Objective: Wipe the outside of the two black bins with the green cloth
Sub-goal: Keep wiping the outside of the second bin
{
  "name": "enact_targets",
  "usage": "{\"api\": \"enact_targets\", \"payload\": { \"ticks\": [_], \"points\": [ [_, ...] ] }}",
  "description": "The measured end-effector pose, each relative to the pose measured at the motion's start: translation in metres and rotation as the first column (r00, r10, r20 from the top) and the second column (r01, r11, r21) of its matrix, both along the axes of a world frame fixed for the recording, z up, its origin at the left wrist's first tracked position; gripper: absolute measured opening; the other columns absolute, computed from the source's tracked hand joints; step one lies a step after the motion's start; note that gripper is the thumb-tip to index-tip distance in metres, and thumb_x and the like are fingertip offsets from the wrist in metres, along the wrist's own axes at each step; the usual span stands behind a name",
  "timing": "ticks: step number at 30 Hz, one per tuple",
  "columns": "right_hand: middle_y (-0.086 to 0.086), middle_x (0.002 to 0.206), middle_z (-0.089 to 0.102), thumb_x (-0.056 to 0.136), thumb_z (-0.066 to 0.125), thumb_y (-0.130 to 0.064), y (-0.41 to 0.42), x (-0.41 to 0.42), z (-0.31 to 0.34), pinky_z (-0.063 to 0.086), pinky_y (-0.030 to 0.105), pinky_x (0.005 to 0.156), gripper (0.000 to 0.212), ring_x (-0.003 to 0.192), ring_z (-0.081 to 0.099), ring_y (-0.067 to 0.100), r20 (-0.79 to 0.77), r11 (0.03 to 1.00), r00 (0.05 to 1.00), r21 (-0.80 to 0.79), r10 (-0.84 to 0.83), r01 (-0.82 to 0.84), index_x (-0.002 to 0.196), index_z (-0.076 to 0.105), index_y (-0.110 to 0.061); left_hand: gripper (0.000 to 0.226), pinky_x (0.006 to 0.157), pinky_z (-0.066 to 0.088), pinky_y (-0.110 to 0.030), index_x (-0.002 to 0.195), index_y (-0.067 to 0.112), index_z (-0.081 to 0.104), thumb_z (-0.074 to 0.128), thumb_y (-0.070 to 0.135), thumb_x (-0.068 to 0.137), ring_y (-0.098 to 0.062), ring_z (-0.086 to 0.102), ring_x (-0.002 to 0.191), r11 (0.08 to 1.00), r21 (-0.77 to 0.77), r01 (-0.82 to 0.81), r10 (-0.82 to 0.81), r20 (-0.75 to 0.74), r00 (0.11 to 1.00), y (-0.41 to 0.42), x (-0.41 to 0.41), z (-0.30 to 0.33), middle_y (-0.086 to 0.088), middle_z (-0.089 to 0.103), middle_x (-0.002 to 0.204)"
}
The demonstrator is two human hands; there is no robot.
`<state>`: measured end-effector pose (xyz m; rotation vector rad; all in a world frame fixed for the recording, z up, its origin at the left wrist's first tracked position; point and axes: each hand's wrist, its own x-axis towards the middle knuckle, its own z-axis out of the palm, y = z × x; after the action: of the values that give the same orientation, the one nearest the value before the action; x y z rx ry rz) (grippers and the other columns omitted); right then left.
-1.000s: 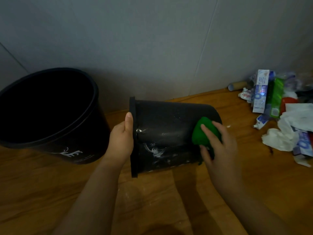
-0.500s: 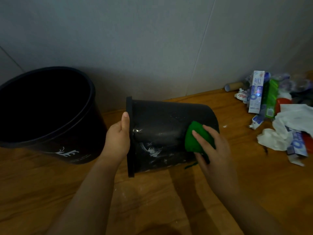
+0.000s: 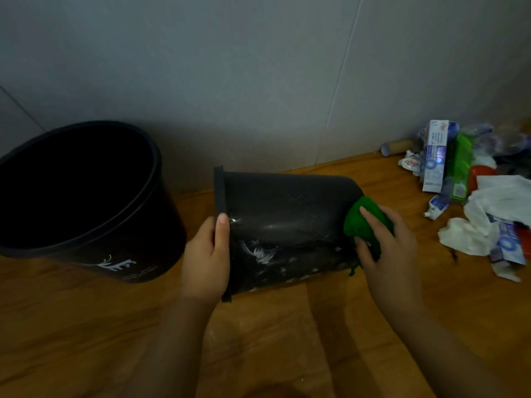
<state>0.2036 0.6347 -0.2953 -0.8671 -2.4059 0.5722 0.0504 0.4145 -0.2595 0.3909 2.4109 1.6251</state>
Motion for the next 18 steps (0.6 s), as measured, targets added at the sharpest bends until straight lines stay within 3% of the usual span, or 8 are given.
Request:
{"api": "enact_targets", "payload": {
  "ticks": [2, 5, 10, 14, 16, 18],
  "points": [
    [0.002, 0.146, 0.038, 0.087, 0.064, -0.014, 0.0, -0.004, 0.001, 0.044, 0.047, 0.104, 0.053, 0.133, 0.038, 0.025, -0.015, 0.999, 1.0, -0.033, -0.01, 0.009, 0.137, 0.049, -0.024, 0.048, 0.068, 0.054, -0.043, 0.083, 0.021, 0.059, 0.029, 0.057, 0.095, -0.012, 0.061, 0.069, 1.0, -0.027, -0.015, 0.014, -0.036, 0.999, -0.001, 0.005, -0.005, -0.001, 0.061, 0.076],
    [0.002, 0.146, 0.037, 0.087, 0.064, -0.017, -0.003, -0.008, 0.003, 0.044, 0.047, 0.103, 0.051, 0.133, 0.037, 0.024, -0.033, 0.997, 0.999, -0.064, -0.034, 0.032, 0.135, 0.048, -0.025, 0.048, 0.069, 0.054, -0.044, 0.083, 0.019, 0.057, 0.027, 0.053, 0.098, -0.016, 0.061, 0.071, 0.999, -0.033, -0.026, 0.024, -0.058, 0.998, 0.003, 0.004, -0.003, -0.003, 0.06, 0.076],
    [-0.003, 0.149, 0.035, 0.082, 0.071, -0.014, -0.016, -0.003, 0.005, 0.041, 0.043, 0.101, 0.058, 0.131, 0.035, 0.026, 0.006, 0.996, 0.997, -0.018, 0.082, -0.082, 0.135, 0.05, -0.028, 0.047, 0.063, 0.046, -0.027, 0.08, 0.012, 0.055, 0.029, 0.043, 0.104, -0.014, 0.055, 0.066, 0.998, 0.033, -0.054, 0.054, 0.0, 0.999, 0.007, -0.003, 0.005, -0.005, 0.055, 0.074],
    [0.001, 0.149, 0.039, 0.081, 0.071, -0.014, -0.021, -0.003, 0.004, 0.037, 0.042, 0.103, 0.061, 0.133, 0.038, 0.028, 0.054, 0.954, 0.963, 0.128, 0.265, -0.27, 0.137, 0.052, -0.025, 0.049, 0.062, 0.045, -0.027, 0.081, 0.009, 0.055, 0.029, 0.043, 0.104, -0.013, 0.054, 0.065, 0.998, 0.05, -0.035, 0.033, 0.051, 0.998, 0.005, -0.009, 0.008, -0.006, 0.055, 0.074],
    [0.001, 0.15, 0.038, 0.083, 0.067, -0.016, -0.012, -0.005, 0.006, 0.035, 0.043, 0.105, 0.059, 0.135, 0.037, 0.028, 0.075, 0.956, 0.964, 0.13, 0.254, -0.262, 0.139, 0.05, -0.026, 0.048, 0.061, 0.044, -0.023, 0.08, 0.01, 0.055, 0.03, 0.042, 0.105, -0.007, 0.054, 0.061, 0.997, 0.062, -0.04, 0.035, 0.071, 0.997, 0.006, -0.009, 0.008, -0.003, 0.054, 0.072],
    [0.0, 0.152, 0.035, 0.087, 0.063, -0.018, -0.001, -0.005, 0.005, 0.036, 0.047, 0.108, 0.057, 0.137, 0.034, 0.027, 0.064, 0.988, 0.988, 0.061, 0.139, -0.143, 0.141, 0.047, -0.028, 0.048, 0.061, 0.045, -0.02, 0.082, 0.009, 0.056, 0.03, 0.042, 0.105, -0.006, 0.056, 0.064, 0.996, 0.078, -0.047, 0.04, 0.083, 0.996, 0.007, -0.009, 0.007, -0.002, 0.056, 0.073]
  ]
}}
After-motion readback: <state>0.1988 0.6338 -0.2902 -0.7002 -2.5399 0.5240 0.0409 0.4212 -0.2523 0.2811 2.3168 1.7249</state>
